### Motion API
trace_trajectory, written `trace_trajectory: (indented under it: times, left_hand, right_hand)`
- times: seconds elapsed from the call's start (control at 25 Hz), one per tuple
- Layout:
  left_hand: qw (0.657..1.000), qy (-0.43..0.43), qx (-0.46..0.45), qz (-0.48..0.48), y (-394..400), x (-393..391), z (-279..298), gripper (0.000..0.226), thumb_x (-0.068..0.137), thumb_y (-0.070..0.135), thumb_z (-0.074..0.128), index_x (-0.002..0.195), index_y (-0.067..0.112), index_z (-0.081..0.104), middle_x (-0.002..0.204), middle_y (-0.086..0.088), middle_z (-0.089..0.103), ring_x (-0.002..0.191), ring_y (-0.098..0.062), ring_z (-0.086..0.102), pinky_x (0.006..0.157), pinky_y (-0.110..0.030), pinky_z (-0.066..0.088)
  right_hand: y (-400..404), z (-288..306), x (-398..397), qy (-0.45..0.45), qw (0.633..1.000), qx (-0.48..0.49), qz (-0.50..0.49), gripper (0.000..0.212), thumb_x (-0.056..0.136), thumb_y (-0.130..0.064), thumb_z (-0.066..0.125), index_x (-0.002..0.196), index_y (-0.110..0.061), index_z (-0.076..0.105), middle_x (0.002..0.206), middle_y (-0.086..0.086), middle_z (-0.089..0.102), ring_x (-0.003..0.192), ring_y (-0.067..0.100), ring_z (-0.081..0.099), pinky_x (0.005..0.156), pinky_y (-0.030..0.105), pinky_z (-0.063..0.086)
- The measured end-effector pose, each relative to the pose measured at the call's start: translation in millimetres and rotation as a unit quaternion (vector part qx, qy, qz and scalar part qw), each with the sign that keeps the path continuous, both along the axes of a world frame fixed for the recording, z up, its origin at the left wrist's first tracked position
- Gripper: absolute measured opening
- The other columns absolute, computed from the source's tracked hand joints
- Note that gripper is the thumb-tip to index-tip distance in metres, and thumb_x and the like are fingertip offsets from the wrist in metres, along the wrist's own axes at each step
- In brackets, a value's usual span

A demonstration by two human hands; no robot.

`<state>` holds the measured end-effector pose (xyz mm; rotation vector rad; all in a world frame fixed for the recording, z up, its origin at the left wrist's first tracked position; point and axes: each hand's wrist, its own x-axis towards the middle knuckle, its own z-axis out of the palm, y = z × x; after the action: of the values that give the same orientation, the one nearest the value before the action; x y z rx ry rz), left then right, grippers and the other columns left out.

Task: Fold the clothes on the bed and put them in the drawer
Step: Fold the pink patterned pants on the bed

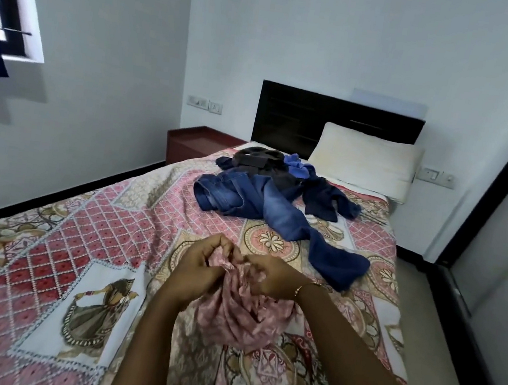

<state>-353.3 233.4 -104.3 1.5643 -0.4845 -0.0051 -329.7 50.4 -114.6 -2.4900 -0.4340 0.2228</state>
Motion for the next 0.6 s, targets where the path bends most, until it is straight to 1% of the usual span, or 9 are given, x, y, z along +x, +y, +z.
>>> trace_trajectory:
  times: [0.04,0.12,0.2,0.28,0.36,0.44,0.48,0.52,0.6]
  left_hand:
    - [1.0,-0.011,-0.008,0.003,0.5,1.0,-0.6,0.041,0.067,-0.03,0.031,0.074,0.009,0.043,0.085,-0.002,0.064,0.064,-0.006,0.056,0.049,-0.016,0.038]
    - [0.999,-0.017,-0.02,0.025,-0.1,4.7,-4.3,0.038,0.072,-0.023,0.035,0.083,0.012,0.046,0.097,-0.002,0.062,0.084,-0.011,0.057,0.058,-0.02,0.041]
    - [0.991,-0.034,0.045,0.121,-0.5,12.9,-12.8,0.035,0.081,-0.011,0.041,0.095,0.018,0.053,0.101,-0.006,0.053,0.087,-0.018,0.051,0.068,-0.029,0.04]
    - [0.951,-0.049,0.16,0.258,2.5,21.3,-22.3,0.029,0.089,-0.002,0.043,0.103,0.017,0.06,0.102,-0.005,0.044,0.092,-0.021,0.046,0.075,-0.029,0.035]
    - [0.942,-0.021,0.19,0.276,3.3,21.4,-24.0,0.024,0.09,0.001,0.042,0.096,0.013,0.061,0.094,-0.007,0.05,0.082,-0.022,0.048,0.066,-0.029,0.033]
    - [0.978,0.055,0.095,0.175,3.5,15.9,-17.6,0.018,0.089,0.001,0.041,0.084,0.014,0.053,0.068,-0.004,0.054,0.056,-0.019,0.047,0.052,-0.025,0.031]
    - [0.988,0.098,0.039,0.116,3.0,10.9,-13.2,0.015,0.091,0.003,0.042,0.085,0.015,0.049,0.059,0.0,0.053,0.045,-0.015,0.044,0.045,-0.021,0.03]
    - [0.99,0.123,0.004,0.071,3.3,6.2,-9.2,0.011,0.093,0.008,0.044,0.09,0.017,0.048,0.057,0.002,0.054,0.039,-0.011,0.044,0.041,-0.018,0.031]
    - [0.991,0.12,0.051,0.032,4.1,2.4,-6.8,0.009,0.093,0.022,0.052,0.102,0.023,0.051,0.073,-0.004,0.063,0.043,-0.008,0.051,0.04,-0.015,0.037]
  right_hand:
    - [1.2,-1.3,-3.7,0.04,0.999,-0.018,0.009,0.021,0.079,0.0,0.065,0.087,-0.019,0.061,0.078,0.004,0.059,0.074,0.014,0.052,0.075,0.029,0.043]
    - [0.3,-2.5,-10.8,0.058,0.998,-0.009,0.012,0.013,0.078,0.0,0.067,0.073,-0.009,0.058,0.07,0.001,0.051,0.066,0.01,0.045,0.067,0.021,0.039]
    - [-4.5,-1.3,-16.7,-0.017,0.997,0.064,-0.044,0.027,0.078,0.0,0.066,0.059,-0.006,0.048,0.066,0.005,0.041,0.062,0.01,0.038,0.057,0.013,0.032]
    - [-10.8,4.8,-20.2,-0.081,0.971,0.189,-0.124,0.036,0.081,0.001,0.062,0.056,-0.008,0.038,0.063,0.004,0.034,0.059,0.01,0.033,0.056,0.019,0.029]
    - [-15.3,16.3,-20.7,-0.108,0.947,0.263,-0.151,0.041,0.086,-0.001,0.059,0.056,-0.012,0.034,0.057,-0.003,0.032,0.051,0.003,0.032,0.054,0.022,0.027]
    - [-22.2,27.5,-19.3,-0.158,0.945,0.227,-0.175,0.037,0.088,-0.005,0.06,0.057,-0.014,0.041,0.055,-0.004,0.041,0.049,0.0,0.038,0.054,0.022,0.031]
    - [-27.9,31.4,-18.5,-0.199,0.944,0.18,-0.193,0.029,0.088,-0.01,0.061,0.062,-0.011,0.048,0.06,0.002,0.05,0.055,0.006,0.046,0.056,0.026,0.034]
    - [-37.2,33.4,-16.7,-0.239,0.939,0.122,-0.216,0.021,0.088,-0.015,0.062,0.071,-0.005,0.056,0.068,0.01,0.058,0.064,0.017,0.053,0.06,0.029,0.037]
    - [-59.1,36.7,-17.3,-0.247,0.938,-0.011,-0.245,0.028,0.089,-0.026,0.062,0.094,0.002,0.062,0.09,0.021,0.065,0.085,0.032,0.06,0.072,0.037,0.042]
